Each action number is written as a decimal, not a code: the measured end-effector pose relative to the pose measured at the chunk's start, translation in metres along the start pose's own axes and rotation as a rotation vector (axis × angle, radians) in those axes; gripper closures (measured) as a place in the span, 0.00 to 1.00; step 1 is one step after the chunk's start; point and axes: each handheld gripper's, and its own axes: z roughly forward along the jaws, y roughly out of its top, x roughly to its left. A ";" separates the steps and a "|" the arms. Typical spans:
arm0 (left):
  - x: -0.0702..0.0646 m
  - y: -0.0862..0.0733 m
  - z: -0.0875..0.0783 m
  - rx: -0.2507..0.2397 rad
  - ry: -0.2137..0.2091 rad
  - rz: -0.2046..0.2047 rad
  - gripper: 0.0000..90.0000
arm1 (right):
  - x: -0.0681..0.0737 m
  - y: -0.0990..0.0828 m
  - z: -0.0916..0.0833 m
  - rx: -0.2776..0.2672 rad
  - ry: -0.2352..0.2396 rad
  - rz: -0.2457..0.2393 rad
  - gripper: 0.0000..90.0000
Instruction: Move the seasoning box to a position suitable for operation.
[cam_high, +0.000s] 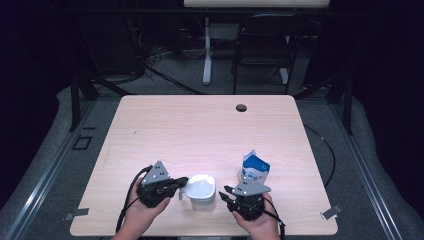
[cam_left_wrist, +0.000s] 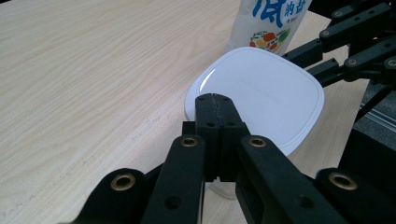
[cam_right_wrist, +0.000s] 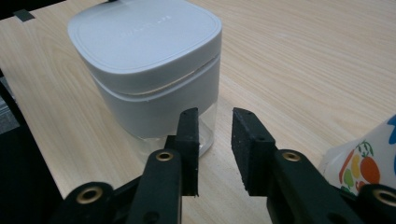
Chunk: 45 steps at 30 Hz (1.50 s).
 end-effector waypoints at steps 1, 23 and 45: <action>0.000 0.000 0.000 0.000 0.000 0.000 1.00 | 0.000 0.000 0.000 0.000 0.000 0.000 0.82; 0.001 -0.002 -0.001 -0.006 0.001 -0.006 1.00 | 0.017 0.010 -0.003 -0.046 0.042 -0.080 1.00; 0.016 -0.036 -0.017 -0.014 0.004 -0.042 0.94 | 0.018 0.010 -0.002 -0.050 0.028 -0.062 1.00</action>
